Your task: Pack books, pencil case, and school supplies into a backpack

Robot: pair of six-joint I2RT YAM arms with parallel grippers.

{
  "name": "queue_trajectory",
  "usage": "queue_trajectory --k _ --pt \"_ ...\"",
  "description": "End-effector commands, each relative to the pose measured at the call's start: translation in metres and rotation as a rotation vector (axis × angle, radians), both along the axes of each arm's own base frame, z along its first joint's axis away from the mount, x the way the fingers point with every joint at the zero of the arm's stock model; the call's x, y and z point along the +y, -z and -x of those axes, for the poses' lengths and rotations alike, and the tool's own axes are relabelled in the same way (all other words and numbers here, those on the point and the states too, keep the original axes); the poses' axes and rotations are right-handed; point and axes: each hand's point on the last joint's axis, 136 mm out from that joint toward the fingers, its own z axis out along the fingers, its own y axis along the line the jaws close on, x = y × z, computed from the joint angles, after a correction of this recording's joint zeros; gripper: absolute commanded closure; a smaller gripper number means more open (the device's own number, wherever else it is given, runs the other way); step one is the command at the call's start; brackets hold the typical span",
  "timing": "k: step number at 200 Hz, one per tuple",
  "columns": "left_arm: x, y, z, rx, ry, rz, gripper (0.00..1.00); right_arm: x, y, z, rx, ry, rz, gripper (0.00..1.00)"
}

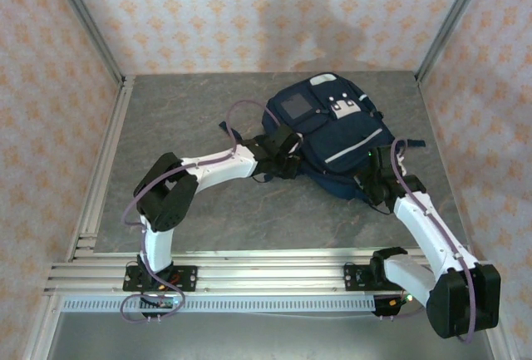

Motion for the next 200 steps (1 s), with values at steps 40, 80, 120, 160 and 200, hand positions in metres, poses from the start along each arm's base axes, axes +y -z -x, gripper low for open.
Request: queue_trajectory --k 40,80,120,160,200 --pt "0.019 0.004 -0.013 0.014 -0.061 -0.031 1.00 -0.001 -0.008 -0.010 -0.072 -0.060 0.027 1.00" --pt "0.038 0.003 -0.015 0.033 -0.122 -0.038 0.93 0.050 -0.018 -0.023 -0.172 -0.275 -0.106 1.00" --pt "0.077 -0.030 -0.006 -0.022 -0.234 -0.070 0.49 0.099 -0.016 -0.020 -0.151 -0.379 -0.110 1.00" --pt "0.110 -0.082 0.019 -0.114 -0.275 -0.032 0.35 0.152 -0.010 -0.020 -0.149 -0.415 -0.172 1.00" --pt "0.146 -0.115 0.038 -0.145 -0.331 -0.011 0.34 0.212 -0.005 -0.024 -0.136 -0.526 -0.204 1.00"
